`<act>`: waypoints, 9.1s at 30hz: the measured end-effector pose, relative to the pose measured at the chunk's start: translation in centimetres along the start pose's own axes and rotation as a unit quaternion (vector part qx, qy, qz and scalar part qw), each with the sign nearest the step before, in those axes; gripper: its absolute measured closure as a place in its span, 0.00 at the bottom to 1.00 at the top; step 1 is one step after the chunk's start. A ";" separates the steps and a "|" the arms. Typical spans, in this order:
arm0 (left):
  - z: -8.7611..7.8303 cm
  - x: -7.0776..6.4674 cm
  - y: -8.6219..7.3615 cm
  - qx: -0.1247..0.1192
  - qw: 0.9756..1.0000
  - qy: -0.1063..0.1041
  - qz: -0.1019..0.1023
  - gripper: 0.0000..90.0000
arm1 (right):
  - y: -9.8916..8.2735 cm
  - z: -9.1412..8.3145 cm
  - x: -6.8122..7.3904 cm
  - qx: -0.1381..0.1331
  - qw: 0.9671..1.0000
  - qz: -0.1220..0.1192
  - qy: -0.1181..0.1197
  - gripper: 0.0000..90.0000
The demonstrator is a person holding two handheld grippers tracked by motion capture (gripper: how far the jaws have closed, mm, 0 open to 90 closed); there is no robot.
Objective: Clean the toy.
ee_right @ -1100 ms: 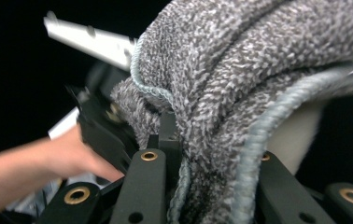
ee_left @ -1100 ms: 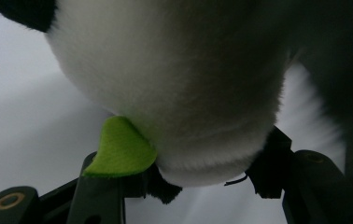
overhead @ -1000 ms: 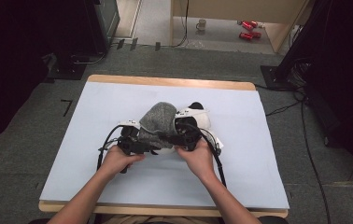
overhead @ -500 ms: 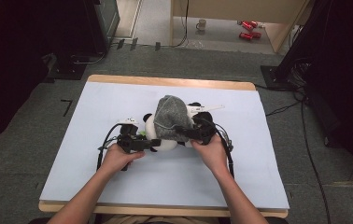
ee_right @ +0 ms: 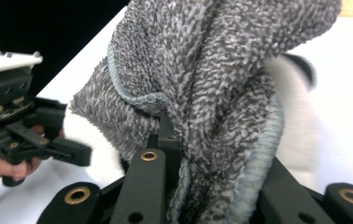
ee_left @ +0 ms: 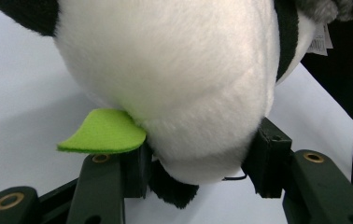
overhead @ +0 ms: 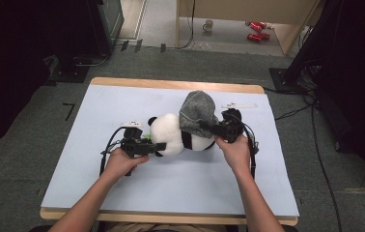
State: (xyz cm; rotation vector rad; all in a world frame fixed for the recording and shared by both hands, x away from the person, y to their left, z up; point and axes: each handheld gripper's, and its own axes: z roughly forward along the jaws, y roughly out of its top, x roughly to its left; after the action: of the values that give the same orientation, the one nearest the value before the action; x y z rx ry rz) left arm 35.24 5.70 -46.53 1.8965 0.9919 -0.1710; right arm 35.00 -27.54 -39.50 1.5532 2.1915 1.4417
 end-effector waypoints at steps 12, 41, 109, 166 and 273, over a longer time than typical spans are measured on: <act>0.1 -0.1 -0.2 0.002 1.000 0.001 -0.004 0.54 | 0.3 -2.0 -1.6 -0.022 0.998 0.024 -0.057 0.88; 0.6 -1.2 -0.7 0.017 1.000 -0.002 0.010 0.54 | -2.0 5.1 7.0 0.041 0.994 -0.092 0.050 0.87; 1.7 -0.5 -1.0 0.000 0.991 0.078 0.109 0.58 | 0.2 -1.4 1.6 -0.059 0.998 -0.002 -0.004 0.87; -0.3 -0.1 1.4 0.036 0.999 0.010 0.015 0.61 | -1.6 -1.4 -1.5 0.000 0.999 -0.007 -0.040 0.87; 2.7 -1.9 -0.1 -0.066 0.976 0.133 0.157 0.30 | -1.2 -1.2 -1.7 -0.029 0.999 0.038 -0.004 0.85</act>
State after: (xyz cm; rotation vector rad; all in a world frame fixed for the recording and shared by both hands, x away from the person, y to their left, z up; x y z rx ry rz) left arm 34.68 2.57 -47.11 1.9556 0.8379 0.3355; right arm 34.31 -29.60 -40.43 1.6371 2.0883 1.5024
